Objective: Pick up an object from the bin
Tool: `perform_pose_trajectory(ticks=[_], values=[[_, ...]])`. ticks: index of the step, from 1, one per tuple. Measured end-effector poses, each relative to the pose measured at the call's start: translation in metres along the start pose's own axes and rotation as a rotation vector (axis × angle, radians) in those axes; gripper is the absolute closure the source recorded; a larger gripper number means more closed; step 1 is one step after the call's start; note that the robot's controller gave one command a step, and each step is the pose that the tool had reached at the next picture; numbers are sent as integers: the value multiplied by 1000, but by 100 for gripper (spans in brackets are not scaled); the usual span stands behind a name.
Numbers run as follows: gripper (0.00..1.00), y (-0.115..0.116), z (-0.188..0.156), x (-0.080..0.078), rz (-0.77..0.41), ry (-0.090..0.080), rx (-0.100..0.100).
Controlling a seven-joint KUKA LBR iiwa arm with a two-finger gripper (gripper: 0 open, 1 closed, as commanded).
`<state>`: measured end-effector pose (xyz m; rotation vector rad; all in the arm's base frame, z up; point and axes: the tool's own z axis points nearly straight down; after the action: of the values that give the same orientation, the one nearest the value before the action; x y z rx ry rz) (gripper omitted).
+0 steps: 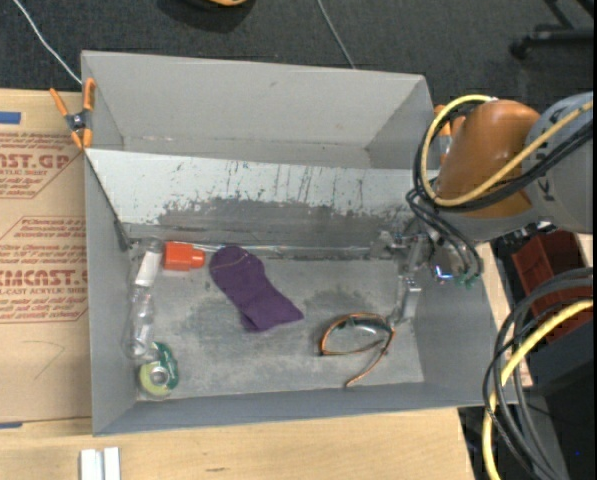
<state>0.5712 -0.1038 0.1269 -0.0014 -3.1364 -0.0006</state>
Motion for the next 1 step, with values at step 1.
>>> perform_pose_trajectory(ticks=[1], values=[[0, 0, -5, -2, -2, -7, 1]])
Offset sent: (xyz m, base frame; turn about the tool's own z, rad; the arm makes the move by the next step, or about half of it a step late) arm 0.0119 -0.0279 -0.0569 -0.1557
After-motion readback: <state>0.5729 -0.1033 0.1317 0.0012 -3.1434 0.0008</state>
